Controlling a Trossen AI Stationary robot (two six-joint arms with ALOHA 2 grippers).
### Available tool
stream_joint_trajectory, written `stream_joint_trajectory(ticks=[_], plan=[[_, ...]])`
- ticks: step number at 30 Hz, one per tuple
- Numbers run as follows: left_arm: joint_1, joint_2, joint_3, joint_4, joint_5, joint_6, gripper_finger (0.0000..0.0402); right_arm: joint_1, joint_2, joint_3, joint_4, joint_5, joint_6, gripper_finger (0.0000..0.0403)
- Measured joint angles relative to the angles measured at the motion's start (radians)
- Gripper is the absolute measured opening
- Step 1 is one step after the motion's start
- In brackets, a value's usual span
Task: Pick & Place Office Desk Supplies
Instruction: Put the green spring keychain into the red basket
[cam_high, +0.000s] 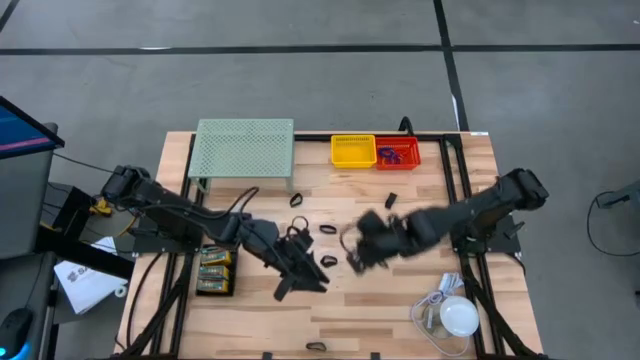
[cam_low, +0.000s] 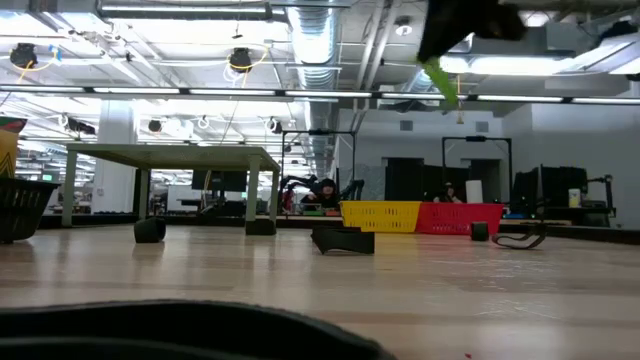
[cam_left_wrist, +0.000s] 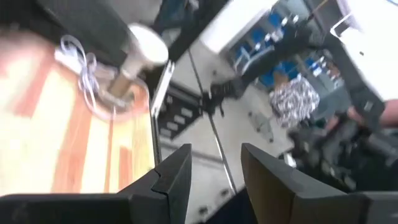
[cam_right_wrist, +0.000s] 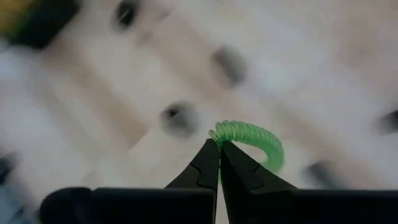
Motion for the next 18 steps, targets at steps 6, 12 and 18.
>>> stream_joint_trajectory(ticks=[6, 12, 18], plan=[[-0.038, 0.000, 0.000, -0.068, -0.026, -0.028, 0.0135, -0.267, -0.015, 0.061, -0.146, 0.032, -0.241, 0.0001], [-0.047, 0.000, 0.000, -0.094, -0.068, -0.061, 0.0135, -0.590, -0.026, 0.062, -0.154, -0.020, -0.493, 0.0000], [-0.046, 0.000, 0.000, -0.104, -0.103, -0.072, 0.0135, -0.906, -0.022, 0.060, -0.135, -0.136, -0.652, 0.0000]])
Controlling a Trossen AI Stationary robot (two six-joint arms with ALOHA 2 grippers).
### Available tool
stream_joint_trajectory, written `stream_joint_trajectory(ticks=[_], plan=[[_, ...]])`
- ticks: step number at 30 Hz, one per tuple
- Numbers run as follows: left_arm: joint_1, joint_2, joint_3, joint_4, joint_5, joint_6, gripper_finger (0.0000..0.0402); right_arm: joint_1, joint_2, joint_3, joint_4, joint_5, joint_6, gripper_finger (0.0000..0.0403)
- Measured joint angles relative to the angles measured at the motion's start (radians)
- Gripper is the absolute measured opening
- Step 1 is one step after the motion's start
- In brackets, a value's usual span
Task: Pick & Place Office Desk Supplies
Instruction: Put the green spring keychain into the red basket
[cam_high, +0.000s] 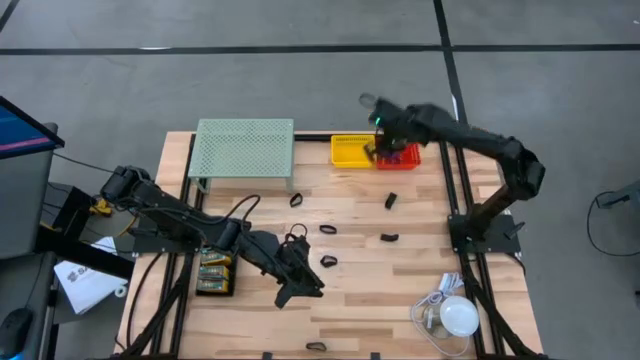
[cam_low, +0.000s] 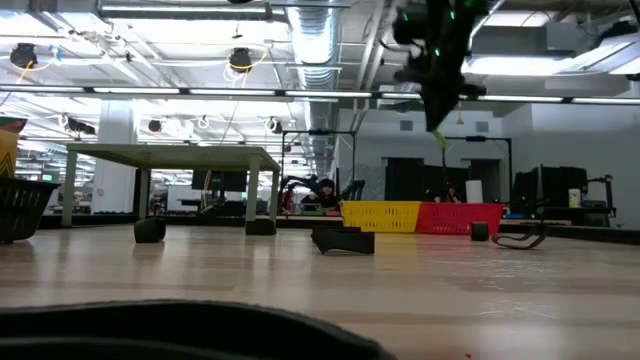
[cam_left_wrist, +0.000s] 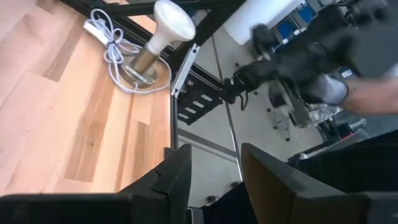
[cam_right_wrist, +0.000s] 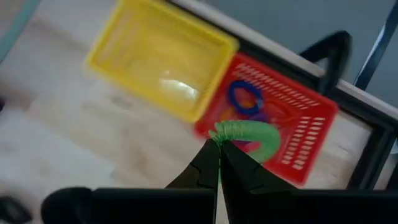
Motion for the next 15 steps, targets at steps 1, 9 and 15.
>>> stream_joint_trajectory(ticks=[1, 9, 15], plan=[[0.003, 0.000, 0.000, 0.000, -0.008, 0.000, 0.0135, -0.048, 0.000, -0.011, 0.012, -0.030, -0.010, 0.0000], [0.021, 0.000, 0.000, 0.000, -0.035, 0.002, 0.0135, -0.265, 0.004, -0.224, 0.086, -0.171, -0.065, 0.0000], [0.049, 0.000, 0.000, 0.000, -0.035, 0.001, 0.0135, -0.287, 0.004, -0.356, 0.234, -0.178, -0.089, 0.0000]])
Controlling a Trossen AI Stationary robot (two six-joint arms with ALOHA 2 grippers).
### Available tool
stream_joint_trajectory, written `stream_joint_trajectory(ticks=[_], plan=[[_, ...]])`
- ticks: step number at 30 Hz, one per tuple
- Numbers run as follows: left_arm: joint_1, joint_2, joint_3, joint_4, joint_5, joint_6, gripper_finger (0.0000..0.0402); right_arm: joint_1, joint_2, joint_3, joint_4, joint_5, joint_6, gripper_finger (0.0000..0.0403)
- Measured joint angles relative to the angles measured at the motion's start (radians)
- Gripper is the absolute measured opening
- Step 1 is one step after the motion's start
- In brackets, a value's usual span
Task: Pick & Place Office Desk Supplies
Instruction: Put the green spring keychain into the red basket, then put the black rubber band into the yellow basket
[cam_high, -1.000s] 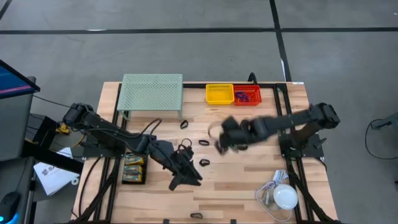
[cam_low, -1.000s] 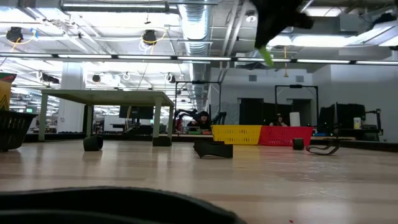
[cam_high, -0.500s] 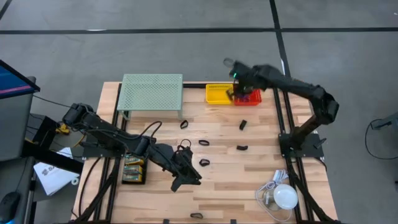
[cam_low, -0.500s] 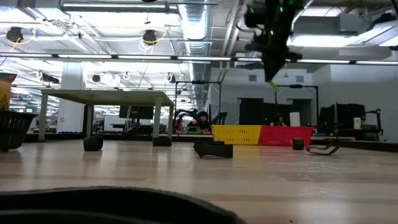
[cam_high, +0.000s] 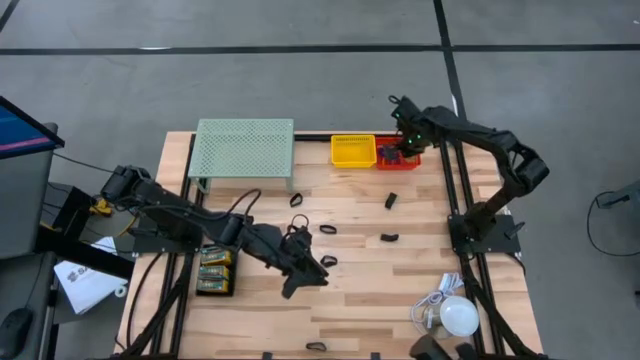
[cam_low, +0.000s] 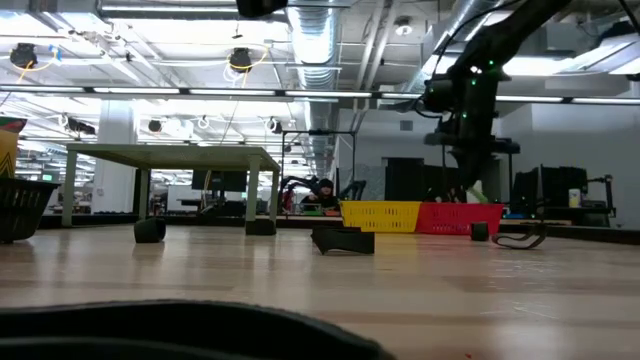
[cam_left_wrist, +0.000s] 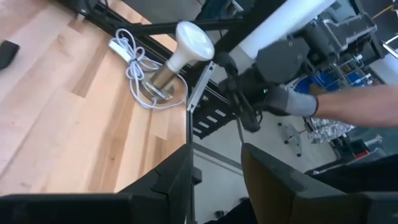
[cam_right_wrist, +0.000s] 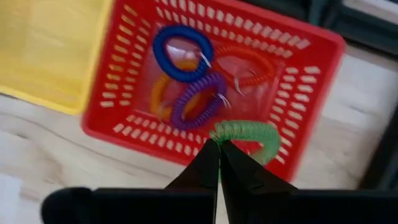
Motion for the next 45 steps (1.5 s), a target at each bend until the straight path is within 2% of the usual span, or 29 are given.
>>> stream_joint_trajectory(ticks=[10, 21, 28, 32, 35, 39, 42, 45], plan=[[0.011, 0.000, 0.000, 0.001, 0.000, -0.024, 0.0135, -0.002, 0.000, -0.017, 0.117, 0.007, -0.010, 0.0007], [0.014, 0.000, 0.000, 0.002, -0.012, -0.024, 0.0135, -0.006, 0.000, -0.017, 0.137, -0.002, -0.031, 0.0115], [0.014, 0.000, 0.000, 0.001, -0.016, -0.019, 0.0135, 0.038, -0.047, -0.018, 0.158, -0.054, -0.062, 0.0161], [0.014, -0.001, 0.000, 0.000, -0.005, 0.019, 0.0135, 0.122, -0.148, -0.018, 0.218, -0.082, -0.084, 0.0169], [0.022, -0.042, -0.001, -0.069, 0.013, 0.063, 0.0135, 0.219, -0.236, -0.018, 0.253, -0.093, -0.083, 0.0168], [0.051, -0.158, -0.001, -0.292, -0.016, 0.127, 0.0135, 0.387, -0.312, -0.017, 0.218, -0.095, -0.078, 0.0159], [0.079, -0.271, -0.001, -0.425, -0.056, 0.165, 0.0135, 0.513, -0.337, -0.017, 0.141, -0.088, -0.011, 0.0150], [0.098, -0.383, 0.000, -0.535, -0.108, 0.188, 0.0135, 0.656, -0.353, -0.018, 0.076, -0.028, 0.088, 0.0143]])
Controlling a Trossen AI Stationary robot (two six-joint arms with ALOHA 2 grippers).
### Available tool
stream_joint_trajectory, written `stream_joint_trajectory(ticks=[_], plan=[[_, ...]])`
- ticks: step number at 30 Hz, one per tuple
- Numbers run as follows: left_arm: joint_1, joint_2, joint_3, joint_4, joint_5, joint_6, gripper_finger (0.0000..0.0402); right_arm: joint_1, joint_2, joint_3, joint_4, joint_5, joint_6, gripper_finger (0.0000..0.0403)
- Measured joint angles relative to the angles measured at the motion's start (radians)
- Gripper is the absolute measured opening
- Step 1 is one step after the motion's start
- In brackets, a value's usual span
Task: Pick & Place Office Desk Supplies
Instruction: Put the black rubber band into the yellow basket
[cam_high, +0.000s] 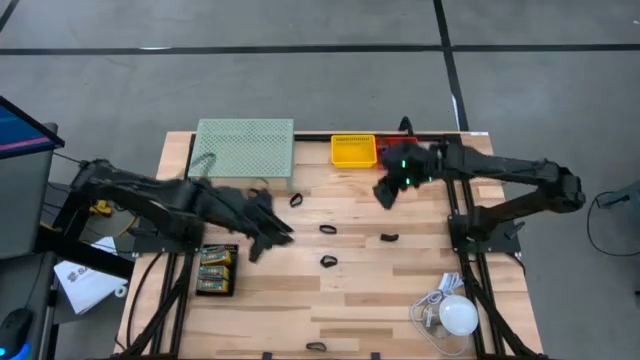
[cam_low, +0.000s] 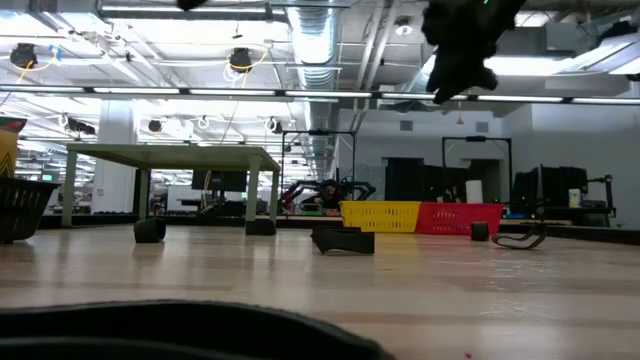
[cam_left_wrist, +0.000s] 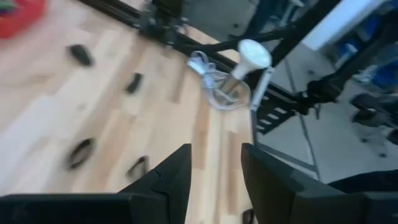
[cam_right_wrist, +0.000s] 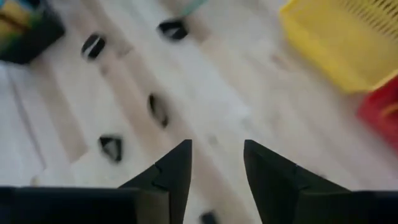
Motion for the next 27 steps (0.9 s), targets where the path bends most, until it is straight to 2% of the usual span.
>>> stream_joint_trajectory(ticks=[5, 12, 19, 23, 27], plan=[[0.007, -0.164, 0.000, -0.129, -0.068, 0.001, 0.0135, 0.247, 0.000, 0.000, -0.029, 0.113, 0.192, 0.0137], [-0.014, -0.285, 0.000, -0.191, -0.059, -0.034, 0.0135, 0.537, 0.006, -0.001, 0.073, 0.287, 0.540, 0.0143], [-0.056, -0.237, 0.000, -0.451, 0.060, -0.137, 0.0135, 0.711, 0.006, -0.001, 0.215, 0.499, 0.718, 0.0143], [-0.076, -0.162, 0.000, -0.570, 0.075, -0.122, 0.0135, 0.739, 0.006, -0.001, 0.251, 0.584, 0.743, 0.0143], [-0.074, -0.070, 0.000, -0.599, 0.072, -0.049, 0.0135, 0.732, 0.001, -0.001, 0.286, 0.612, 0.742, 0.0143]])
